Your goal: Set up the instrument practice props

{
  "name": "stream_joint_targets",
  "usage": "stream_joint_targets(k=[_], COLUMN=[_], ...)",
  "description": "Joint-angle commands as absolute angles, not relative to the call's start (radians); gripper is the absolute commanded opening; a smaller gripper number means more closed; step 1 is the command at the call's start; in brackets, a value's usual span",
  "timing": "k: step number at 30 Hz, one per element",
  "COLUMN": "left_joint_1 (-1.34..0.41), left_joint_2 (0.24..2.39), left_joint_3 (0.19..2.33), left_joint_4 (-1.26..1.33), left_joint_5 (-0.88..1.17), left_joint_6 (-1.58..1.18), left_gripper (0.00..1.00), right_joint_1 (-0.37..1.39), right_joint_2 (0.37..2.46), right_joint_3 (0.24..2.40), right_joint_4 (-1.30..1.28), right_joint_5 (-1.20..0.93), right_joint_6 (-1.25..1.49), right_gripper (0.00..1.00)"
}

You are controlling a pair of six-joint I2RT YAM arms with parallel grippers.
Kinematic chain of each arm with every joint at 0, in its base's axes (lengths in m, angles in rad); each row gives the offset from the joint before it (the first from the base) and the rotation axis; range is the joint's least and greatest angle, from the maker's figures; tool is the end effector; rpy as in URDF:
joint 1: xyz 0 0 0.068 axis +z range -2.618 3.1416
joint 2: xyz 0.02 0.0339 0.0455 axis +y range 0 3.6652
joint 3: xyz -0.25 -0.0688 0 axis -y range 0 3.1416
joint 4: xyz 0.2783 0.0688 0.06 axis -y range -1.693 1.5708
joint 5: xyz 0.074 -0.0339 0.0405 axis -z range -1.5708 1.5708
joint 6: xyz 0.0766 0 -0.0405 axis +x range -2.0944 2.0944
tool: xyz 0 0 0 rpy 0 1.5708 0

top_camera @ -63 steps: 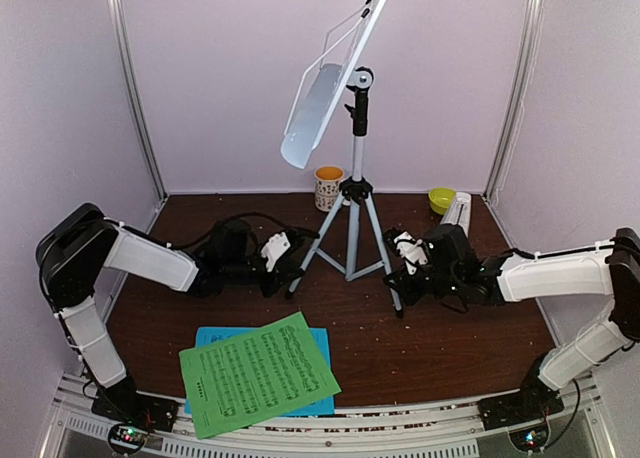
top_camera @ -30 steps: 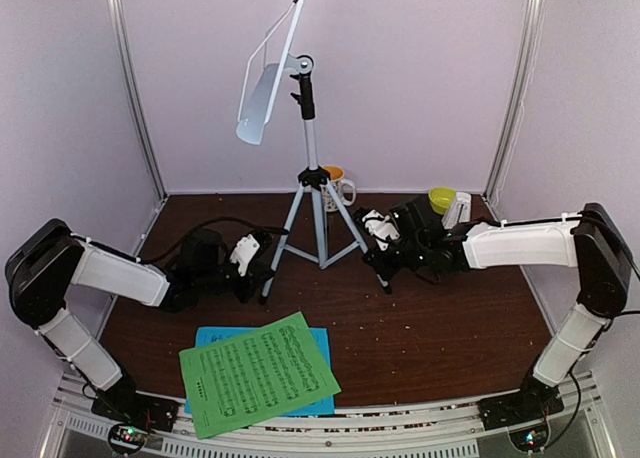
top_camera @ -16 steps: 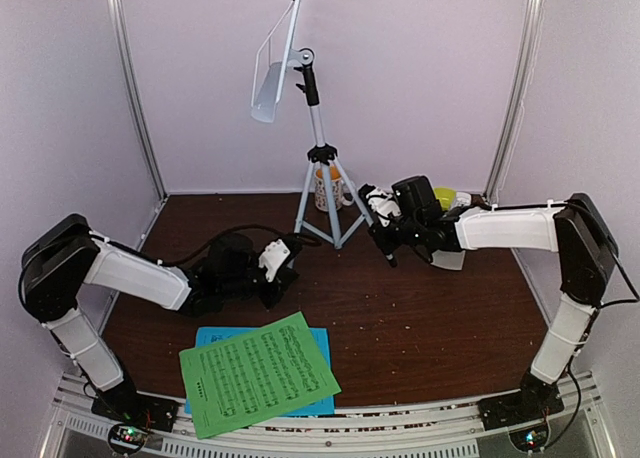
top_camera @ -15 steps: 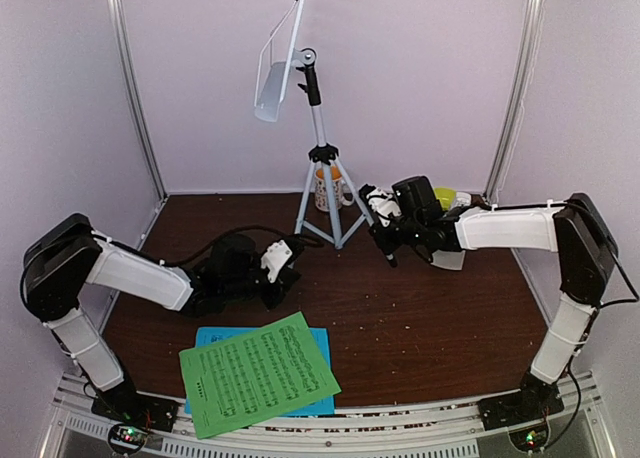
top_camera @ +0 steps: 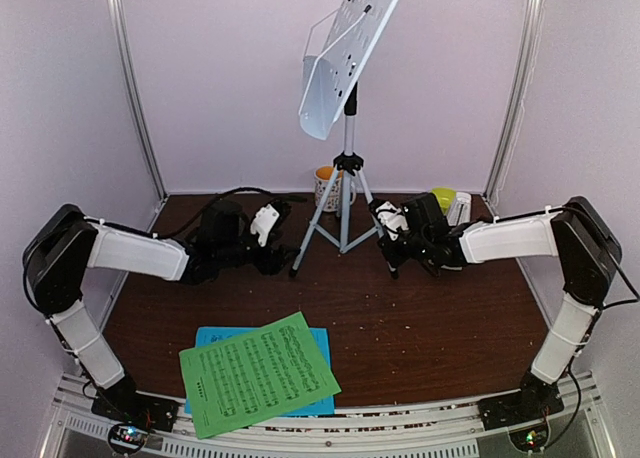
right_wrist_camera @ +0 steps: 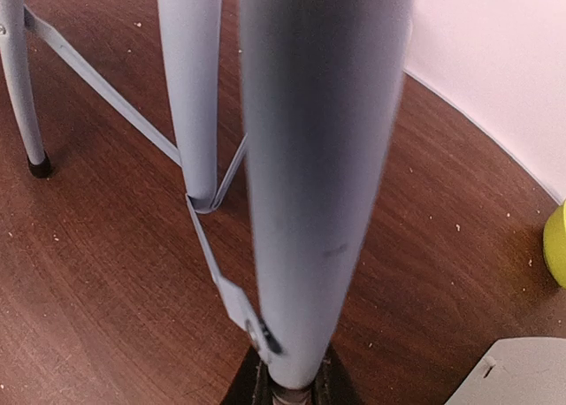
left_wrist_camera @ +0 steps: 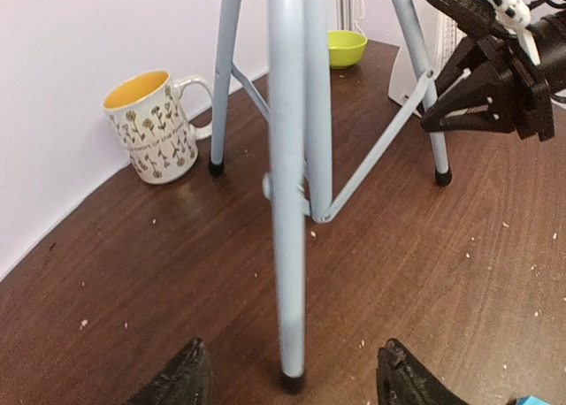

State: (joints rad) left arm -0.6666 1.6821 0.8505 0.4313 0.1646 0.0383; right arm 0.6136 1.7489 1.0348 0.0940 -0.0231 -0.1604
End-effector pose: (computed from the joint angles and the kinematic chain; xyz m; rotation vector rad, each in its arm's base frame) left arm 0.3202 -0.2679 0.1384 0.7958 1.8457 -0.5684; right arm 0.3558 0.2528 0.1351 -0.8442 2.0366 0.2798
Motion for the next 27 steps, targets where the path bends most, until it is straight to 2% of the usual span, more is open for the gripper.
stream_joint_targets(k=[1, 8, 14, 20, 27], left_joint_1=[-0.646, -0.645, -0.645, -0.645, -0.653], left_joint_2=[1.782, 1.873, 1.938, 1.974, 1.945], left_joint_3=[0.982, 1.09, 1.149, 1.177, 1.119], left_joint_4=[0.353, 0.339, 0.334, 0.321, 0.352], left_joint_5=[0.32, 0.408, 0.402, 0.412, 0.424], left_joint_6=[0.113, 0.134, 0.138, 0.14, 0.118], left_gripper=[0.65, 0.62, 0.49, 0.25, 0.01], right_joint_1=[0.621, 0.62, 0.62, 0.614, 0.604], right_joint_2=[1.719, 1.716, 1.721, 1.727, 1.749], right_joint_3=[1.01, 1.01, 1.022, 1.05, 1.088], right_joint_4=[0.062, 0.06, 0.06, 0.044, 0.037], right_joint_5=[-0.008, 0.004, 0.003, 0.014, 0.031], right_joint_6=[-0.203, -0.206, -0.21, -0.226, -0.233], right_gripper=[0.0, 0.0, 0.0, 0.02, 0.12])
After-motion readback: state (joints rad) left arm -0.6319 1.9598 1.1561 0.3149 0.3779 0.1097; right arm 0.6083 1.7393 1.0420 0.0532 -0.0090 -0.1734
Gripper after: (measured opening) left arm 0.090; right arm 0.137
